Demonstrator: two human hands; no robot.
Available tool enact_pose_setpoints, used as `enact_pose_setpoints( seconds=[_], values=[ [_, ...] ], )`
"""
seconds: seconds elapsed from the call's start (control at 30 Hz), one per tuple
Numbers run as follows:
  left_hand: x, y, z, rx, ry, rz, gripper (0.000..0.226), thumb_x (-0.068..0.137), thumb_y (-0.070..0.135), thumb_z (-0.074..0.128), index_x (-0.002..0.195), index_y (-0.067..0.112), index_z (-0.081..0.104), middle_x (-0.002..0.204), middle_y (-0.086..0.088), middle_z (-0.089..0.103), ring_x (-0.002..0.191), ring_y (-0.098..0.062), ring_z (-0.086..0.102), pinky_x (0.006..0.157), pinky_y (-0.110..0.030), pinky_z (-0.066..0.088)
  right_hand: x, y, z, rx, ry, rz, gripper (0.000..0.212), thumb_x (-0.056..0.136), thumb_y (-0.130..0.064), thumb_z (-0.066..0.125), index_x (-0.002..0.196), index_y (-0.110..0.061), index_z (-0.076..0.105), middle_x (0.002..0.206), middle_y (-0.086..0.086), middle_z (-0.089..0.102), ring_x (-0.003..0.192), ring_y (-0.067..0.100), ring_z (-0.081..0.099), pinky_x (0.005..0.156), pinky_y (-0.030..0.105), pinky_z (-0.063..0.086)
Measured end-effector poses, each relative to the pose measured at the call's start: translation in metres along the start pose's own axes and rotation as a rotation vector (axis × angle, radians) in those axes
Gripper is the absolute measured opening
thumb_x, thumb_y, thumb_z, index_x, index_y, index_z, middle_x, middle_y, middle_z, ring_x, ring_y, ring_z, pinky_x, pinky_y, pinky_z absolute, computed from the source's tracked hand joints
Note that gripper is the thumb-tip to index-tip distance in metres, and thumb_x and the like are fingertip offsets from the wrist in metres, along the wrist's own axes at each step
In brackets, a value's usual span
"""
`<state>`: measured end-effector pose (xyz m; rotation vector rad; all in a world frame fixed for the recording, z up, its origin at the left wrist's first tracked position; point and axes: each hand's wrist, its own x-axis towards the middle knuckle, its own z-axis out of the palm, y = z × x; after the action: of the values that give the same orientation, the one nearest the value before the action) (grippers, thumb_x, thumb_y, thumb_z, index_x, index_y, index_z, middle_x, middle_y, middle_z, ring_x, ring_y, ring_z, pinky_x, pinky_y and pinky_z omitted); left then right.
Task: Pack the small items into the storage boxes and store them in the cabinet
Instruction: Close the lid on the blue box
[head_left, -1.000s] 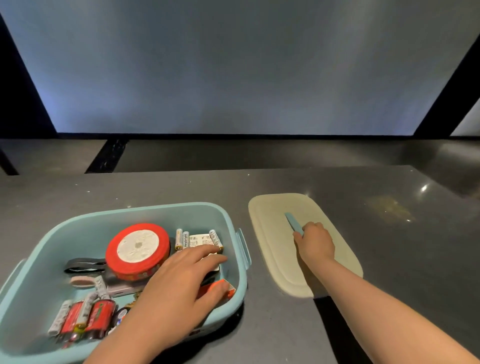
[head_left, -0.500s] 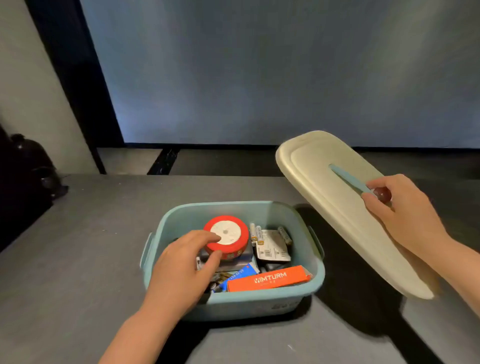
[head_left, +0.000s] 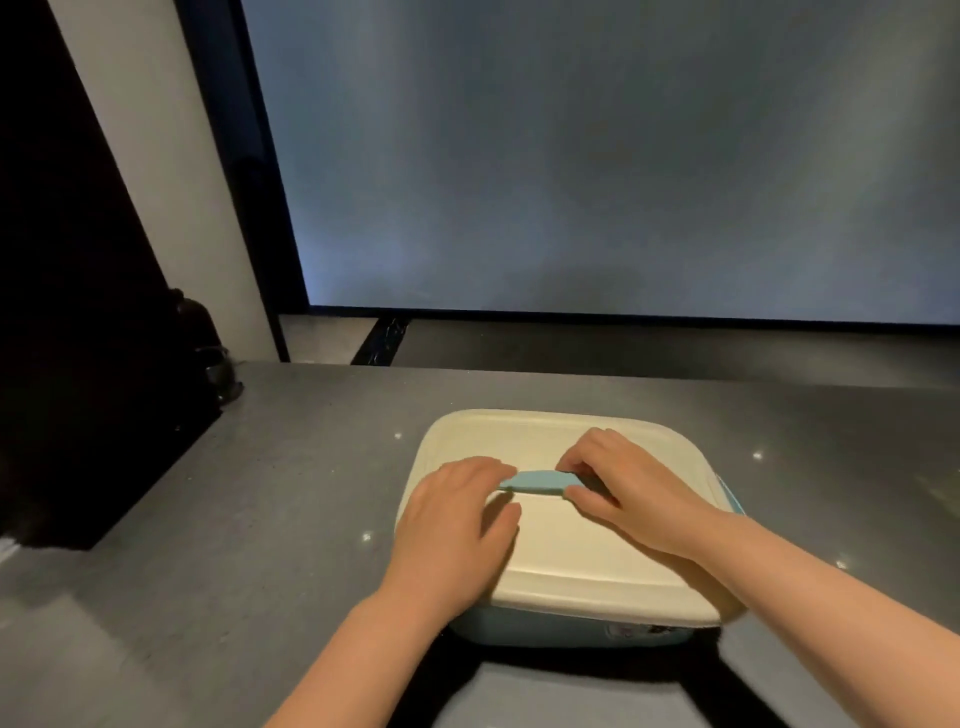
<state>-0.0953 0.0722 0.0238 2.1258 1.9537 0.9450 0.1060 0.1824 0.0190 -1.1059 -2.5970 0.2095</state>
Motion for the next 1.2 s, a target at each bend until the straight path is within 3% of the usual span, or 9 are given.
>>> enact_pose_setpoints(
  seconds=[0.13,0.33,0.73,0.83,0.9,1.0,1.07,1.1,1.2],
  values=[
    [0.013,0.005,0.025,0.092,-0.168,0.02,0.049,0.091,0.051,0.039,0.138,0.036,0.036,0.147,0.013,0.034,0.133,-0.011,0.028,0.11,-0.028,0.018,0.002,0.0,0.004,-0.001,-0.01,-0.024,0.023,0.094,-0.047,0.047,0.112,-0.035,0.053,0.114,-0.016,0.052,0.097,0.003,0.044,0.086,0.016,0.041],
    [0.029,0.017,0.043,0.151,-0.232,0.096,0.054,0.09,0.056,0.036,0.139,0.033,0.031,0.147,0.011,0.034,0.135,-0.014,0.026,0.11,-0.032,0.019,-0.004,0.011,-0.006,-0.011,-0.02,-0.016,0.026,0.096,-0.037,0.05,0.12,-0.029,0.057,0.117,-0.01,0.055,0.104,0.007,0.045,0.092,0.023,0.041],
    [0.027,0.01,0.054,0.141,-0.195,0.044,0.056,0.088,0.06,0.039,0.138,0.035,0.033,0.147,0.013,0.035,0.135,-0.011,0.029,0.111,-0.031,0.022,-0.023,0.003,0.009,0.097,0.179,0.161,0.027,0.095,-0.037,0.052,0.116,-0.027,0.066,0.11,-0.009,0.06,0.104,0.012,0.047,0.089,0.028,0.036],
    [0.031,0.021,0.057,0.144,-0.185,0.045,0.057,0.087,0.059,0.042,0.138,0.035,0.034,0.146,0.013,0.036,0.134,-0.012,0.031,0.11,-0.032,0.024,-0.042,0.021,0.002,0.003,0.392,0.372,0.031,0.088,-0.038,0.062,0.116,-0.027,0.063,0.116,-0.01,0.058,0.116,0.013,0.044,0.097,0.028,0.03],
    [0.04,0.035,0.063,0.124,-0.201,0.1,0.06,0.088,0.059,0.041,0.142,0.036,0.029,0.151,0.012,0.028,0.137,-0.013,0.025,0.113,-0.032,0.018,-0.06,0.034,-0.002,0.03,0.437,0.603,0.059,0.08,-0.047,0.068,0.132,-0.027,0.049,0.131,-0.009,0.048,0.127,0.014,0.035,0.103,0.03,0.028],
    [0.048,0.053,0.079,0.121,-0.248,0.183,0.059,0.09,0.058,0.037,0.144,0.038,0.022,0.156,0.013,0.015,0.142,-0.012,0.011,0.115,-0.033,0.007,-0.072,0.038,-0.002,0.54,0.356,0.976,0.094,0.069,-0.055,0.076,0.144,-0.018,0.034,0.142,-0.002,0.044,0.132,0.019,0.039,0.105,0.037,0.038],
    [0.049,0.056,0.089,0.129,-0.267,0.19,0.057,0.092,0.057,0.031,0.144,0.036,0.022,0.157,0.013,0.013,0.143,-0.011,0.007,0.115,-0.033,0.003,-0.073,0.041,0.001,0.994,0.365,1.041,0.075,0.067,-0.043,0.083,0.128,-0.011,0.054,0.116,0.001,0.067,0.102,0.017,0.066,0.077,0.028,0.054],
    [0.048,0.055,0.092,0.128,-0.267,0.182,0.056,0.092,0.057,0.028,0.144,0.036,0.023,0.156,0.013,0.014,0.143,-0.01,0.007,0.115,-0.032,0.002,-0.074,0.042,0.004,1.067,0.397,1.03,0.06,0.066,-0.037,0.085,0.115,-0.011,0.063,0.098,-0.001,0.073,0.085,0.015,0.071,0.065,0.025,0.055],
    [0.047,0.05,0.093,0.11,-0.248,0.174,0.056,0.091,0.06,0.028,0.143,0.038,0.026,0.155,0.016,0.018,0.142,-0.009,0.01,0.114,-0.03,0.004,-0.074,0.046,0.009,0.887,0.537,0.95,0.039,0.063,-0.036,0.086,0.095,-0.024,0.066,0.086,-0.011,0.071,0.079,0.008,0.069,0.069,0.027,0.055]
  ],
)
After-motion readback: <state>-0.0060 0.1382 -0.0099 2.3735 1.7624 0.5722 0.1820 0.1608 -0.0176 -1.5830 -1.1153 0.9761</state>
